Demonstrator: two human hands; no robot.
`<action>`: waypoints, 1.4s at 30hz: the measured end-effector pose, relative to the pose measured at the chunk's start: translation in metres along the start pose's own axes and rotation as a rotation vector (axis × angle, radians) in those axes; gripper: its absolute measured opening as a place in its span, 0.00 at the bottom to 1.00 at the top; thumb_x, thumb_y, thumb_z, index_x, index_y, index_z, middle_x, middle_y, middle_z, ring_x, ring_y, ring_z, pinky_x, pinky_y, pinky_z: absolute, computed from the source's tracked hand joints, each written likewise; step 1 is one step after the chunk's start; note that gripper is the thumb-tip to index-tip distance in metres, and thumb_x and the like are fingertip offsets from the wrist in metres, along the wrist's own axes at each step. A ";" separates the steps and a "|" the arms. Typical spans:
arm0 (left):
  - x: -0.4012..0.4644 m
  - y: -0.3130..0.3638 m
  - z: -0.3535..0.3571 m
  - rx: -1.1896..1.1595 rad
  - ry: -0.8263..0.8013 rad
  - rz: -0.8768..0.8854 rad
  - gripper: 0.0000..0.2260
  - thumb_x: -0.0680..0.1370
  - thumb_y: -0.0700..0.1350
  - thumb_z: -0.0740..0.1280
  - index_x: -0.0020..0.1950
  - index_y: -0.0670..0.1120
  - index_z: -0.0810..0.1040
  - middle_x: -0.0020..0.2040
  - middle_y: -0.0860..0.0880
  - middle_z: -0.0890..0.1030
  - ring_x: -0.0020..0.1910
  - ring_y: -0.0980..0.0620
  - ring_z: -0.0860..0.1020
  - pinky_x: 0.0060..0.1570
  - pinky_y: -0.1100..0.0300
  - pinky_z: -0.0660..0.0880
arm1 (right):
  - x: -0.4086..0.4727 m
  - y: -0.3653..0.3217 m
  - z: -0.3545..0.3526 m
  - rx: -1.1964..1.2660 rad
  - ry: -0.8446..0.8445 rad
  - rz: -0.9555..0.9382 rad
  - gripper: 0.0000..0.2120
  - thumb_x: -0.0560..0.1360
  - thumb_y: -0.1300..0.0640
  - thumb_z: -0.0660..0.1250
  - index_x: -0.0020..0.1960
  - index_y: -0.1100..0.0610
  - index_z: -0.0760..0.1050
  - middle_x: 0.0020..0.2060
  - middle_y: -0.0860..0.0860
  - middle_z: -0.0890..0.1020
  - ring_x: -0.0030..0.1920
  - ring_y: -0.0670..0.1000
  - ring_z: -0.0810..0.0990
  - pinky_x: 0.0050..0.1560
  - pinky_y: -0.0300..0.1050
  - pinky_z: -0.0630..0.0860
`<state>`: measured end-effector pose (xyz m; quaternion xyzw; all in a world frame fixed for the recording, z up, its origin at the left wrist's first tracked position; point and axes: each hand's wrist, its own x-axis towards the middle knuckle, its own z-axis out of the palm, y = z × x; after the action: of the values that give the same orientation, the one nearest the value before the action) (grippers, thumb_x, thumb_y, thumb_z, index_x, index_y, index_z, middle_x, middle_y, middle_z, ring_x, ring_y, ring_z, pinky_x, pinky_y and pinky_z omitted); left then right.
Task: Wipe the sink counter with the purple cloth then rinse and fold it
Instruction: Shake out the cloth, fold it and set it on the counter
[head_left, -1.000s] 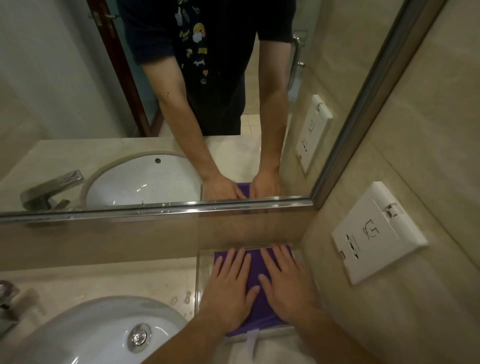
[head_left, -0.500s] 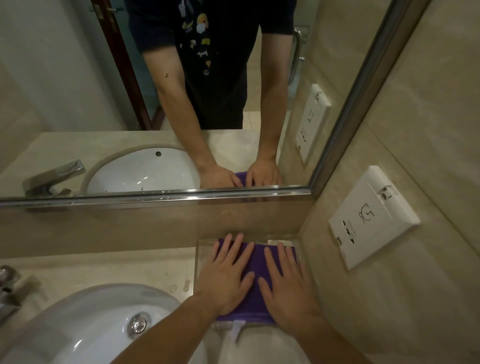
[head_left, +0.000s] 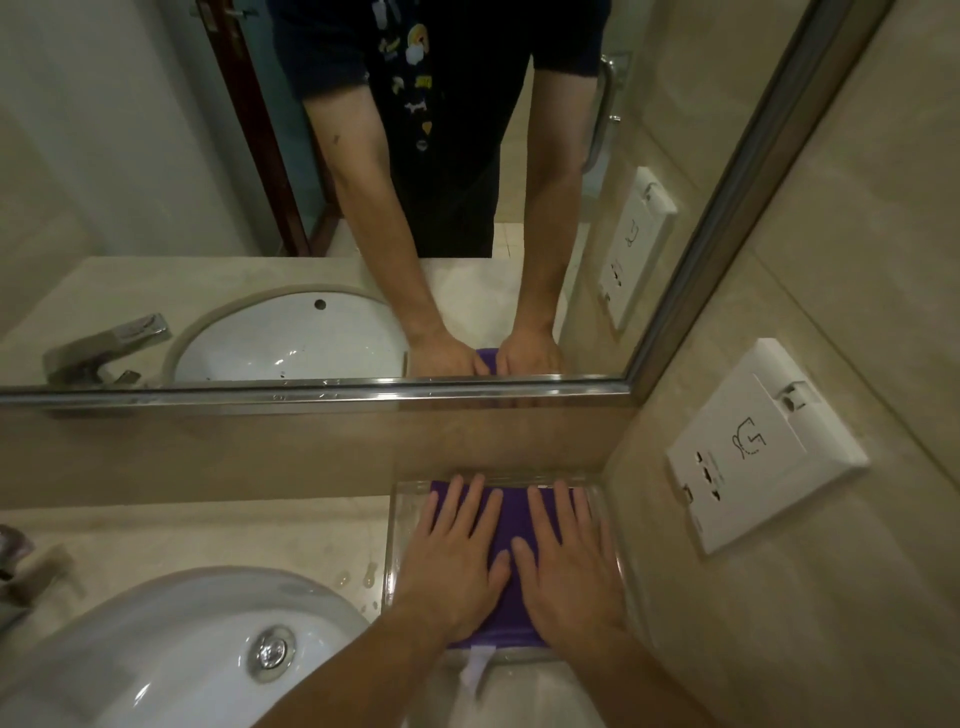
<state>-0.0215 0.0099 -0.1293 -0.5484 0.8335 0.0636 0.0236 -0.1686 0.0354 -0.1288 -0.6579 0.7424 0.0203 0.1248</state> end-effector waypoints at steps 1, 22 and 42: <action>-0.001 -0.003 0.006 -0.020 -0.004 0.007 0.29 0.81 0.60 0.53 0.80 0.49 0.60 0.80 0.46 0.58 0.80 0.46 0.58 0.75 0.48 0.50 | -0.001 0.002 0.006 0.028 -0.013 0.012 0.31 0.81 0.39 0.45 0.78 0.51 0.65 0.77 0.55 0.66 0.78 0.56 0.62 0.72 0.56 0.52; -0.018 -0.006 0.008 -0.056 -0.038 -0.090 0.31 0.74 0.67 0.31 0.76 0.58 0.30 0.78 0.50 0.30 0.76 0.47 0.28 0.74 0.48 0.29 | -0.009 -0.001 0.004 0.031 -0.032 -0.123 0.40 0.68 0.36 0.22 0.79 0.44 0.32 0.80 0.48 0.35 0.80 0.52 0.32 0.79 0.56 0.34; -0.020 0.004 0.006 -0.024 -0.108 -0.111 0.30 0.83 0.64 0.42 0.80 0.54 0.34 0.80 0.48 0.32 0.75 0.49 0.27 0.75 0.48 0.30 | -0.020 0.010 0.003 0.035 -0.044 -0.126 0.37 0.69 0.35 0.24 0.78 0.40 0.32 0.79 0.45 0.33 0.75 0.46 0.28 0.79 0.56 0.36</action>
<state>-0.0176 0.0303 -0.1326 -0.5900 0.7983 0.1016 0.0652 -0.1759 0.0568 -0.1283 -0.7007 0.6967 0.0138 0.1534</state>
